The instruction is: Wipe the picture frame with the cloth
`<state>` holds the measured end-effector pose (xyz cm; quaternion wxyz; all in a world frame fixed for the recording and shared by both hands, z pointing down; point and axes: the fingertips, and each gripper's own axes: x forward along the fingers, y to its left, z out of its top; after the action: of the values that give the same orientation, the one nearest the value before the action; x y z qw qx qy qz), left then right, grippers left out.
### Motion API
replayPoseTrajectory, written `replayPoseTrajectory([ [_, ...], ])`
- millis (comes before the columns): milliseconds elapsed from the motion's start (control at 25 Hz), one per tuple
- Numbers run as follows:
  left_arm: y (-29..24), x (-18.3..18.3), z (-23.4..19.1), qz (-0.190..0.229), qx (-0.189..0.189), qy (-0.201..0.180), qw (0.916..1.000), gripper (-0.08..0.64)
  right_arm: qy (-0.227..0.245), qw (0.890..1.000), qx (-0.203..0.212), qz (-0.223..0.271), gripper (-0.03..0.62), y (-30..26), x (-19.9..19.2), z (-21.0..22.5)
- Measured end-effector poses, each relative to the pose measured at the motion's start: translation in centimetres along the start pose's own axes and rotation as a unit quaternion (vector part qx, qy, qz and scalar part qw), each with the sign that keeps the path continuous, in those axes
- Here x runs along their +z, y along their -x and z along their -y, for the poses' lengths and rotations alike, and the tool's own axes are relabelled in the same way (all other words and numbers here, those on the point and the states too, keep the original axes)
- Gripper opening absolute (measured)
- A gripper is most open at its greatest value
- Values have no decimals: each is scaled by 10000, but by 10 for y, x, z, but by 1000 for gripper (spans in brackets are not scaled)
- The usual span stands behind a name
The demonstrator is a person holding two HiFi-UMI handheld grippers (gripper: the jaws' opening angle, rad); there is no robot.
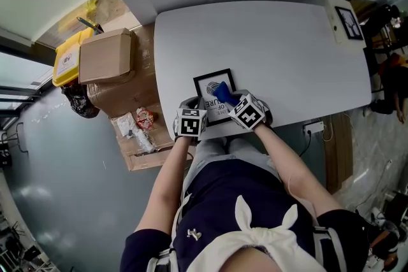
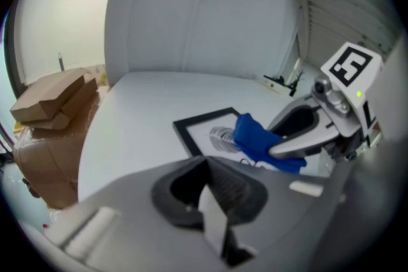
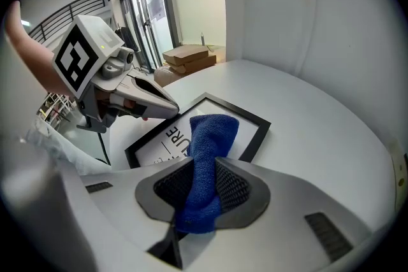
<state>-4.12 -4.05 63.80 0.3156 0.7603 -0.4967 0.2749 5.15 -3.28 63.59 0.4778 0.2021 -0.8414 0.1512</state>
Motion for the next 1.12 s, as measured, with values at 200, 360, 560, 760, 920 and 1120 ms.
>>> replayPoseTrajectory([
  [200, 0, 1, -1, 13, 84, 76, 9999, 3, -47, 10000, 47, 41, 94, 3, -6, -6],
  [360, 0, 0, -1, -16, 92, 105, 9999, 3, -135, 9998, 136, 87, 94, 5, -12, -12],
  [560, 1, 0, -1, 46, 172, 129, 9998, 3, -175, 9995, 193, 189, 94, 8, -13, -13],
  [760, 1, 0, -2, 120, 251, 105, 9996, 3, -233, 9991, 275, 226, 94, 9, -21, -19],
  [920, 0, 0, -3, 153, 263, 245, 9992, 3, -214, 9988, 306, 308, 94, 11, -23, -22],
  [1120, 2, 0, -2, 160, 291, 240, 9992, 3, -245, 9987, 366, 268, 94, 14, -28, -29],
])
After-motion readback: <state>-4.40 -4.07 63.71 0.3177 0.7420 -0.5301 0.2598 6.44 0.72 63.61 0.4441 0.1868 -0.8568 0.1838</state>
